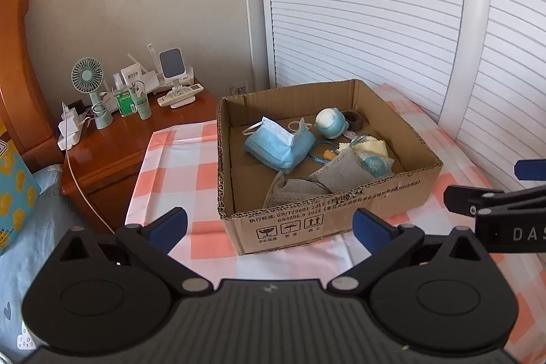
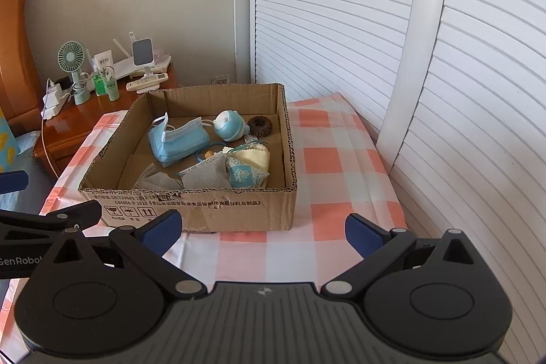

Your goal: Organize soft objects

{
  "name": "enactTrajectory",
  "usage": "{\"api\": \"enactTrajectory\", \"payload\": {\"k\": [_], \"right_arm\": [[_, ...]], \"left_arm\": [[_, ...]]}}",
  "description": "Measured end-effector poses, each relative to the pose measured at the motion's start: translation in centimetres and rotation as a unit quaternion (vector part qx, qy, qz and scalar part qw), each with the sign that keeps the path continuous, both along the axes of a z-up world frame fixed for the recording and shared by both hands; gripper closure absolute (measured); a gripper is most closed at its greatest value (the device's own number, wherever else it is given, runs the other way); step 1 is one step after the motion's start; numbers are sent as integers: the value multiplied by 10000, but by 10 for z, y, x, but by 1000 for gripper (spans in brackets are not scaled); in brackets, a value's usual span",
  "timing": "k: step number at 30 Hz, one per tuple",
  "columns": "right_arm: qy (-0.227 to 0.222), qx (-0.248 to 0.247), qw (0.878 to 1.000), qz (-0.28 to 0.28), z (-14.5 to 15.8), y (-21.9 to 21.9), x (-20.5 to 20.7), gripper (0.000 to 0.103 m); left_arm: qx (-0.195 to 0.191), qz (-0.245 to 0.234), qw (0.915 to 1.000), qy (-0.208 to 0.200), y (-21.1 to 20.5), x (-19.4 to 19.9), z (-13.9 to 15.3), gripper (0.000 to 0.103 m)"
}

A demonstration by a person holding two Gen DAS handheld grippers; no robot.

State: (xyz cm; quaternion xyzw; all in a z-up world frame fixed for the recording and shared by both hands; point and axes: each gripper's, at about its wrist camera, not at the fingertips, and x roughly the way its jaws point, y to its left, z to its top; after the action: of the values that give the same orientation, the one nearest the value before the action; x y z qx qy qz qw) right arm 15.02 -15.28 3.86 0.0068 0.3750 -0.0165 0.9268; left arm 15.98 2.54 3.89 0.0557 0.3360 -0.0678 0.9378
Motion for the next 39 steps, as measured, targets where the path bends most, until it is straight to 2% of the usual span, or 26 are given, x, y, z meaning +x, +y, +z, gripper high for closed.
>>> {"api": "enactTrajectory", "payload": {"k": [39], "right_arm": [[-129, 40, 9999, -90, 3, -3, -6, 0]], "left_arm": [[68, 112, 9999, 49, -4, -3, 2, 1]]}}
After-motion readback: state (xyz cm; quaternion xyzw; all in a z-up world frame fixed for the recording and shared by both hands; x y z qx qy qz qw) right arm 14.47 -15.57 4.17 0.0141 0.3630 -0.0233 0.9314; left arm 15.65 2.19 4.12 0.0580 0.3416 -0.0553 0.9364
